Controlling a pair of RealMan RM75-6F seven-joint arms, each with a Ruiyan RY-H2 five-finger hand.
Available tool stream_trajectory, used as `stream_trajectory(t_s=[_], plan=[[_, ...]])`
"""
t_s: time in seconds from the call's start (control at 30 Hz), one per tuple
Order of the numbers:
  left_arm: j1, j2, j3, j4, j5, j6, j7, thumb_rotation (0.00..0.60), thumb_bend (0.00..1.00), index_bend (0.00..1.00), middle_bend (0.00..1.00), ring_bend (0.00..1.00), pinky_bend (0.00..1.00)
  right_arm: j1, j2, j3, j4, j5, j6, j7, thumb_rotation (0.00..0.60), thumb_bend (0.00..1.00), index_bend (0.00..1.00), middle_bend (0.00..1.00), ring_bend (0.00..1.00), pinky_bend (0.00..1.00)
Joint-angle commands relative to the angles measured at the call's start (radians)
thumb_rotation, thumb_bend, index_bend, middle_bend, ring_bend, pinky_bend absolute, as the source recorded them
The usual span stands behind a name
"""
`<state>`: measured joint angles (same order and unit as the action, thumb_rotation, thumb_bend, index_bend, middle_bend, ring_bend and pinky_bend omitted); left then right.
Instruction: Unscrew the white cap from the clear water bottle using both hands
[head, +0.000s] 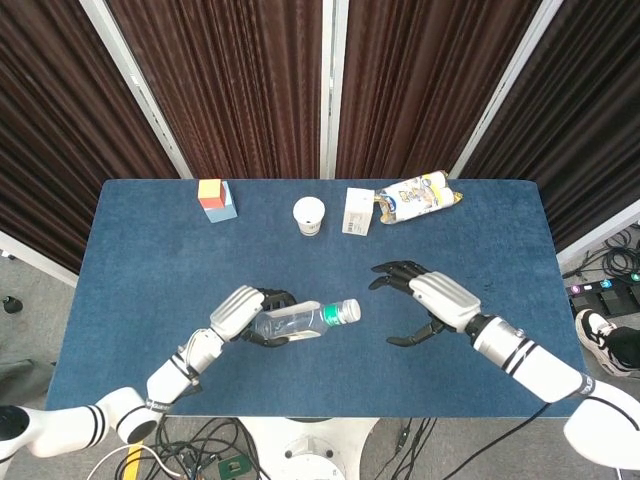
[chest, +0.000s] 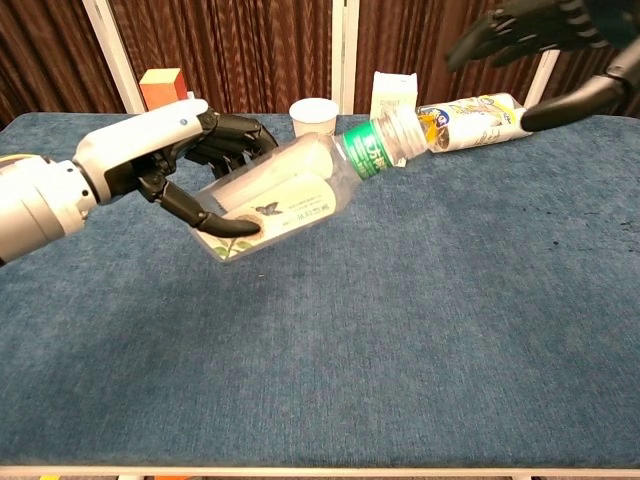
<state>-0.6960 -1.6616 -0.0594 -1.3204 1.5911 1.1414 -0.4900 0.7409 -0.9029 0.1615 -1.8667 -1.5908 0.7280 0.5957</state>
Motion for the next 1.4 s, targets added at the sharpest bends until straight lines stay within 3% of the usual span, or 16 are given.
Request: stream_trajectory(t_s=[0.03, 0.5, 1.4], plan=[[0.001, -0.007, -0.007, 0.003, -0.008, 0.003, -0.009, 0.6, 0.38, 0.59, 0.6, 0.51, 0.58, 0.038, -0.006, 0.015, 0.0, 0.038, -0.044, -0.005, 0.432, 0.06, 0.25, 0.07, 0.0, 0.0], [-0.003, -0.023, -0.009, 0.005, -0.001, 0.018, 0.018, 0.6, 0.38, 0.59, 0.6, 0.51, 0.58, 0.086, -0.058, 0.014, 0.021, 0.121, -0.081, -0.081, 0.418, 0.05, 0.26, 0.08, 0.0, 0.0], [-0.01, -0.02, -0.013, 0.001, -0.018, 0.003, 0.028, 0.6, 0.38, 0.59, 0.6, 0.51, 0.58, 0.099, -0.061, -0.01, -0.012, 0.096, -0.055, -0.089, 0.417, 0.06, 0.26, 0.07, 0.0, 0.0]])
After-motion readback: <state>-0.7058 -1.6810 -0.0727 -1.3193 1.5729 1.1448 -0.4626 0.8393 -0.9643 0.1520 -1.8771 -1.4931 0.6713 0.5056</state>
